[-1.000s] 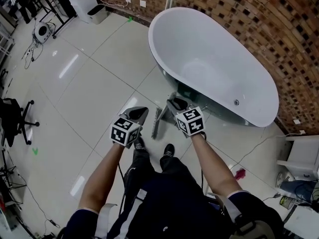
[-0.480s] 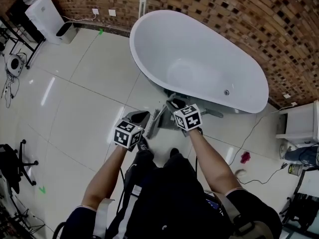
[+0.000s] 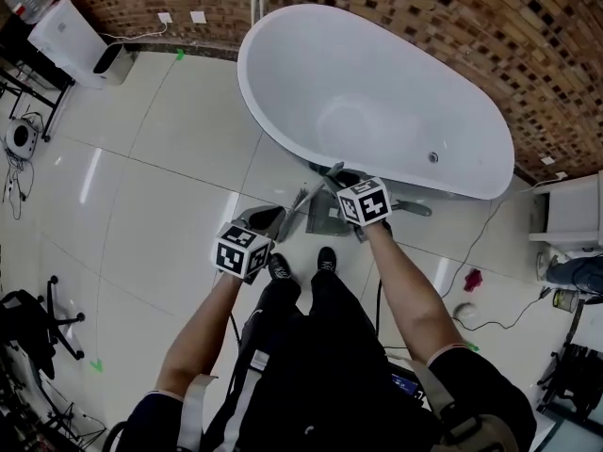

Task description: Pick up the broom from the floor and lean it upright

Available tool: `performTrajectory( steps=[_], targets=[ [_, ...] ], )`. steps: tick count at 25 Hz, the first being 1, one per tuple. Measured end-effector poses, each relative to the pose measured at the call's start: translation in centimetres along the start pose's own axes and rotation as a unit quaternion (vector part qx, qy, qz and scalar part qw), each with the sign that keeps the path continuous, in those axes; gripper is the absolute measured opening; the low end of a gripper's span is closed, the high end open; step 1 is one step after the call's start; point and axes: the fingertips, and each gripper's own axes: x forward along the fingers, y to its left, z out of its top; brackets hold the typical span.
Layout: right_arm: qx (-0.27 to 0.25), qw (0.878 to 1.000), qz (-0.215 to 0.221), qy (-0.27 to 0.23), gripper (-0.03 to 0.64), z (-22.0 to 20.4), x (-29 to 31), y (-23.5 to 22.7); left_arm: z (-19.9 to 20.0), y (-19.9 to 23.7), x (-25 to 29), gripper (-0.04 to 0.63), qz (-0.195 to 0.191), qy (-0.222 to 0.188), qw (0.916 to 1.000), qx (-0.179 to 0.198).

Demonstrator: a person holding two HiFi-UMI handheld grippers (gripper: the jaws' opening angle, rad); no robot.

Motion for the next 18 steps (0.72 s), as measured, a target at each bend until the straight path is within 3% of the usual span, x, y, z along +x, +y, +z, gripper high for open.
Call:
performTrajectory(
  steps=[18],
  targets=[
    [-0.052,0.991,0.101,0.068,0.091,0.8,-0.4,-0.6,1.9,-0.6,2.9,0.000,0.015,-0.015,0.9995,-0.022]
  ],
)
